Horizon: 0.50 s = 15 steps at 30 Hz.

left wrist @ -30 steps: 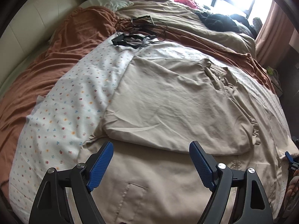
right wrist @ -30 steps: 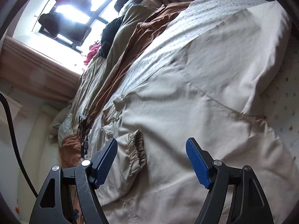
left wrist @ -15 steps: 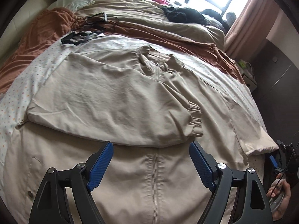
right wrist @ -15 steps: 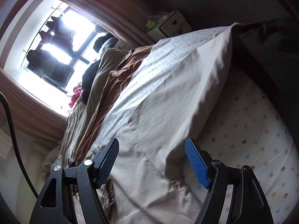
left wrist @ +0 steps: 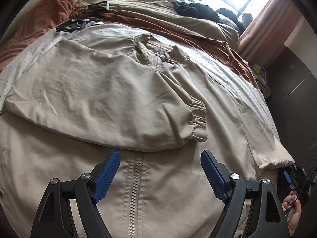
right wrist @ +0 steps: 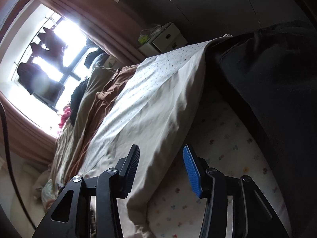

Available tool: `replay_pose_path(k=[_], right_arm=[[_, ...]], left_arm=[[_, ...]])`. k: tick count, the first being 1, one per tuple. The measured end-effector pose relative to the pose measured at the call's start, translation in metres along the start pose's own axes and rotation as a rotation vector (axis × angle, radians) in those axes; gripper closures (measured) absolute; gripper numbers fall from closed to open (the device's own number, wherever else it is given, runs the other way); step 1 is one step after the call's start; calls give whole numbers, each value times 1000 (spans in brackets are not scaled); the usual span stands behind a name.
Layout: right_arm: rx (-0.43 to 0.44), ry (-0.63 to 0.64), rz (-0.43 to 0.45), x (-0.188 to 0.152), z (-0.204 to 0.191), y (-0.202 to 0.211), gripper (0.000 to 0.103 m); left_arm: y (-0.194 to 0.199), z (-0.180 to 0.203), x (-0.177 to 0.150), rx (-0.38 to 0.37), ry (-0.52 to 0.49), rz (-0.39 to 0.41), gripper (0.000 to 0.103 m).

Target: Fold large clothes

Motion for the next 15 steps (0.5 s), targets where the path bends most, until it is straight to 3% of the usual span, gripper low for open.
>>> replay_pose_path(k=[13,15], right_arm=[[-62,75,-21,14,20,-28,61],[-69,95,-19,16,20,-30,71]], left_arm=[[-5,-39,0,-10,125,-3,19],[-5,-42,0,-13,137,-4,19]])
Point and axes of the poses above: each gripper's, at about its wrist camera, not at the fingertips, and y roughly against the way its jaws point, z to its right, x to its top, the point moved 8 cm from there along -y, roughly the way its jaws point, and after that the axes turned 8 degrees about -z, right-handed, at the moved point
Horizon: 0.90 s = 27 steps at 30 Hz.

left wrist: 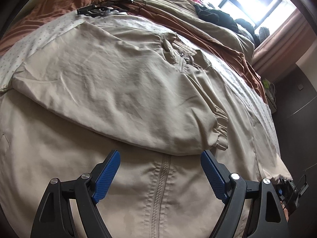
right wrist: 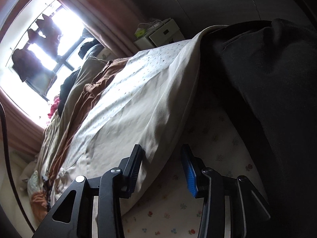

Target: Fold large clothes

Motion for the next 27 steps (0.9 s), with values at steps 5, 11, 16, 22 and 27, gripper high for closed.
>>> replay_pose_path(k=[5,11,16,22,27], right_arm=[[54,45,55,4,-20,17,97],[145,114,153,7,-78,69,97],[191,230,180,-13,-137,98,97],[233,377,134,-60,-205,97,98],[259,461,51,-101,-242,72,98]], left_arm=[[1,-1,0,-3,8,0,19],[6,-2,1,-19,12,3,19],[14,-7,4,-63,45,3,19],[28,-12,9,-113,69,12,19],[38,-28,15,-153,121,22,19]])
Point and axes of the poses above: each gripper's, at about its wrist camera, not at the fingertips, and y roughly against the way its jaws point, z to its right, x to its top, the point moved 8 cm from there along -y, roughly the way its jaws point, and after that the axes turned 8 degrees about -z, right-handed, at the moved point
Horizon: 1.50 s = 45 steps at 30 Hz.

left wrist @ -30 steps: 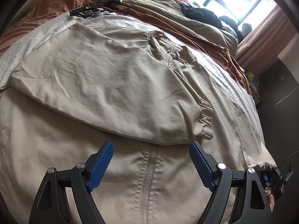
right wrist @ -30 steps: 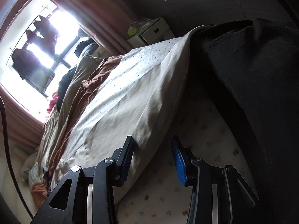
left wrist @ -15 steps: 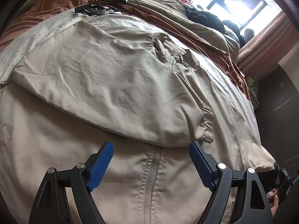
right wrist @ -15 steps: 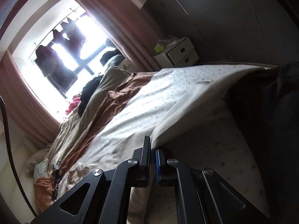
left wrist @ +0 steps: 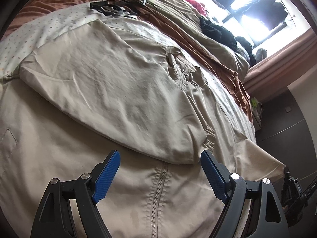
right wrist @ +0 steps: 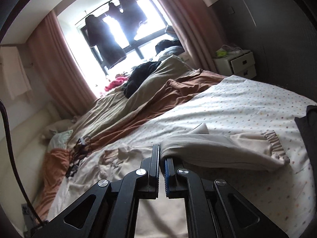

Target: Fold large clothes

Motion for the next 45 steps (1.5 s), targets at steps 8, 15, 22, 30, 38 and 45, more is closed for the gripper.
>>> replay_pose_path(k=[8,15,22,30,38,45], right_arm=[[75,49,-268,-73,-46,-68,98],[59,-38,-488,-135,-37,-83,81],[32,-207,-327,-99,2,-32,29],[-74,-413,-213,-82,83,-19,29],[-118,-515,-194,-83,131,-30,30],[-74,-647,-200,-90,162,-49,33]], left_arm=[[11,-16,10,-19,46,15,19],[13,-23,13,-20,67,18,19],[15,-22,13,-30,70,21,19],[15,-26,15,-22,80,28,19],[14,-31,16,5,92,37,19],[7,-27,12,17,84,26,19]])
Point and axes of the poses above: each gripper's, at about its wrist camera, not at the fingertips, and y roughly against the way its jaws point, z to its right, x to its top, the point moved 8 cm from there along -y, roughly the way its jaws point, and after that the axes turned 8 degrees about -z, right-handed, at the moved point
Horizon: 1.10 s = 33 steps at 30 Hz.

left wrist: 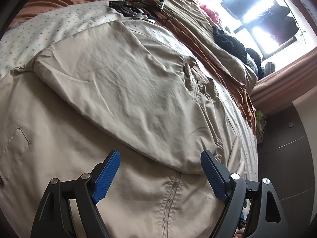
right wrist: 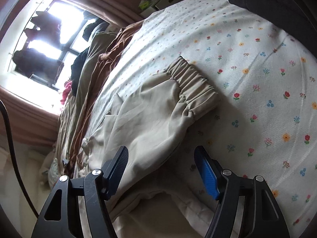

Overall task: Fold large clothes
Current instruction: 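Lay the sleeve across the jacket front and open the right gripper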

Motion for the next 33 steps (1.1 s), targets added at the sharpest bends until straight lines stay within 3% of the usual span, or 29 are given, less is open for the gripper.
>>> replay_pose_path(k=[3,5,7,9,14,21,27,33], right_arm=[[22,-39,13,9,4,-6,40],[13,-48,21,13,6,-10,53],[26,-60,-3,14,8,-13,87],[93,-74,2,14,6,-5,92],[180,81,94,10,-50,42,95],[318,332,185,-36,-153,96,96],[414,459,166,-90,-226,104,96],[463,578,84,-153,-277,75,96]], left_arm=[[-2,1,0,9,-8,-4,19],[-2,-1,0,17,-6,0,19],[-1,-5,1,19,3,5,19],[2,-7,3,20,10,12,19],[12,-10,6,4,27,32,19],[28,-8,8,-33,36,58,19],[44,-15,16,-68,68,85,19],[62,-35,26,-71,107,126,19]])
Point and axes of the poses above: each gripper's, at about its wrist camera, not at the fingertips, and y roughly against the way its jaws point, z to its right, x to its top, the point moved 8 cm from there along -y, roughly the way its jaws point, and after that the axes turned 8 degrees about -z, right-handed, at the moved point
